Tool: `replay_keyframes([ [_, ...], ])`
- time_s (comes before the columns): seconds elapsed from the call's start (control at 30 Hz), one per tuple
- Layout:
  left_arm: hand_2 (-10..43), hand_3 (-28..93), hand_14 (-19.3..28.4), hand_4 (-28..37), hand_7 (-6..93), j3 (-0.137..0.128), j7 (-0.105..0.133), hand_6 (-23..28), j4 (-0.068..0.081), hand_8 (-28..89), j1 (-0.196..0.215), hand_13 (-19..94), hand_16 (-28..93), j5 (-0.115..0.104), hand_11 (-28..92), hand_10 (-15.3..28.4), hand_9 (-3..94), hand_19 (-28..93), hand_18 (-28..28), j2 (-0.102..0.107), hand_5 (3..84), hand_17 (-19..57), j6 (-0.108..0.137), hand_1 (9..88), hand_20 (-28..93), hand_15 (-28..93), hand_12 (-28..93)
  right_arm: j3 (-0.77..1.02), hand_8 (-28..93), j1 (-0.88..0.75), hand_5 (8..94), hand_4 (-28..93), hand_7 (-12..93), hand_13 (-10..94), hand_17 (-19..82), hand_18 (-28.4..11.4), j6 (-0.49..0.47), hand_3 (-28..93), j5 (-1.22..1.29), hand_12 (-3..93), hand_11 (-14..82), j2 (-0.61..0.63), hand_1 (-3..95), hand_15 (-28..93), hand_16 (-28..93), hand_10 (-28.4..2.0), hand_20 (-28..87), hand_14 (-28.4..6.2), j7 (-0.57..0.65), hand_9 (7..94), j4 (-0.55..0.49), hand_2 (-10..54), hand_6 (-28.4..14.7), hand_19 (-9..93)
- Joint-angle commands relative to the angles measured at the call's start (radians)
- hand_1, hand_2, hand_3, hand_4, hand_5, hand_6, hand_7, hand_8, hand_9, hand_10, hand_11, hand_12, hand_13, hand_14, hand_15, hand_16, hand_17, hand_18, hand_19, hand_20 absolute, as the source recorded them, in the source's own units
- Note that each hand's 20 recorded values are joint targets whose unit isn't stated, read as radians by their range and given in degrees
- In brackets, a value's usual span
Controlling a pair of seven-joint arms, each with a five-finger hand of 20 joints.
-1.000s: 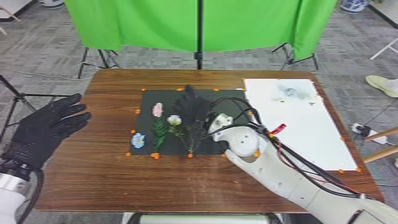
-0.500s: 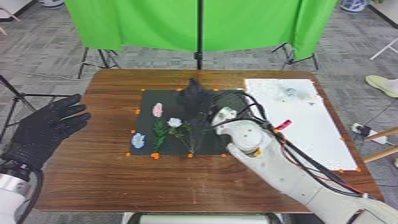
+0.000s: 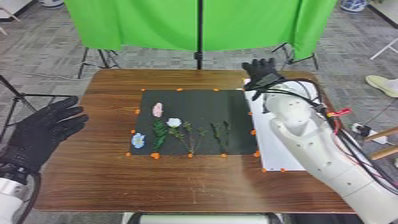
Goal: Arrange flowers
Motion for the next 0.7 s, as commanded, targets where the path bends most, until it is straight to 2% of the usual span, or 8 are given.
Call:
replay_keyframes([
  [0.03, 0.9, 72, 15.5, -25.2, 19.9, -0.002, -0.003, 3.7, 0.000, -11, 0.013, 24, -3, 0.001, 27, 12.6, 31.1, 48, 21.9, -0.010, 36.2, -8.1, -0.008, 26.1, 8, 41, 14, 0.146, -18, -0.193, 28.6, -28, 25, 34, 12, -17.5, 0.060, 91, 0.009, 18.9, 27.0, 0.162, 23.2, 35, 14, -9.2, 22, -8.7, 0.072, 33.2, -0.009, -9.0, -4.1, 58],
  [0.23, 1.0, 72, 15.6, -25.2, 19.9, 0.002, -0.007, 3.7, 0.002, -11, 0.013, 24, -3, 0.002, 27, 12.6, 31.1, 48, 21.8, -0.011, 36.2, -8.1, -0.011, 26.2, 8, 41, 14, 0.158, -20, -0.239, 37.2, -28, 29, 45, 15, -17.0, 0.130, 90, -0.018, 18.5, 34.5, 0.167, 26.3, 44, 16, -8.8, 23, -5.5, 0.066, 43.6, 0.007, -9.5, -2.0, 59],
  [0.47, 1.0, 72, 15.6, -25.2, 19.9, 0.003, -0.006, 3.7, 0.003, -11, 0.012, 24, -3, 0.001, 27, 12.6, 31.1, 48, 21.9, -0.009, 36.2, -8.1, -0.012, 26.0, 8, 41, 14, 0.105, -23, -0.221, 44.8, -28, 34, 54, 19, -15.8, 0.291, 89, -0.063, 19.6, 45.7, 0.170, 29.2, 55, 16, -7.7, 29, -3.3, 0.058, 53.4, 0.044, -9.5, 0.2, 67],
  [0.57, 1.0, 72, 15.5, -25.3, 19.9, 0.002, -0.006, 3.7, 0.002, -11, 0.014, 24, -3, 0.002, 27, 12.6, 31.2, 48, 21.9, -0.009, 36.2, -8.1, -0.014, 26.1, 8, 41, 14, 0.096, -24, -0.216, 48.4, -28, 36, 59, 22, -15.3, 0.297, 87, -0.071, 20.6, 46.3, 0.166, 31.8, 56, 17, -6.5, 32, -2.6, 0.049, 58.5, 0.049, -9.5, 1.8, 71],
  [0.67, 0.9, 72, 15.5, -25.3, 19.9, 0.003, -0.007, 3.7, 0.003, -11, 0.012, 24, -3, 0.002, 27, 12.6, 31.2, 48, 21.9, -0.008, 36.2, -8.1, -0.014, 26.0, 8, 41, 15, 0.079, -25, -0.201, 49.4, -28, 36, 60, 22, -15.4, 0.315, 85, -0.087, 21.1, 46.0, 0.157, 33.2, 57, 18, -6.2, 34, -2.4, 0.036, 59.7, 0.069, -9.5, 2.1, 73],
  [0.7, 1.0, 72, 15.5, -25.3, 19.9, 0.003, -0.008, 3.7, 0.003, -11, 0.012, 24, -3, 0.002, 27, 12.6, 31.2, 48, 21.9, -0.008, 36.2, -8.1, -0.015, 26.1, 8, 41, 14, 0.085, -25, -0.201, 50.4, -28, 36, 61, 22, -15.5, 0.286, 85, -0.093, 21.1, 45.7, 0.153, 33.7, 57, 18, -6.0, 34, -2.4, 0.033, 60.3, 0.063, -9.5, 2.4, 73],
])
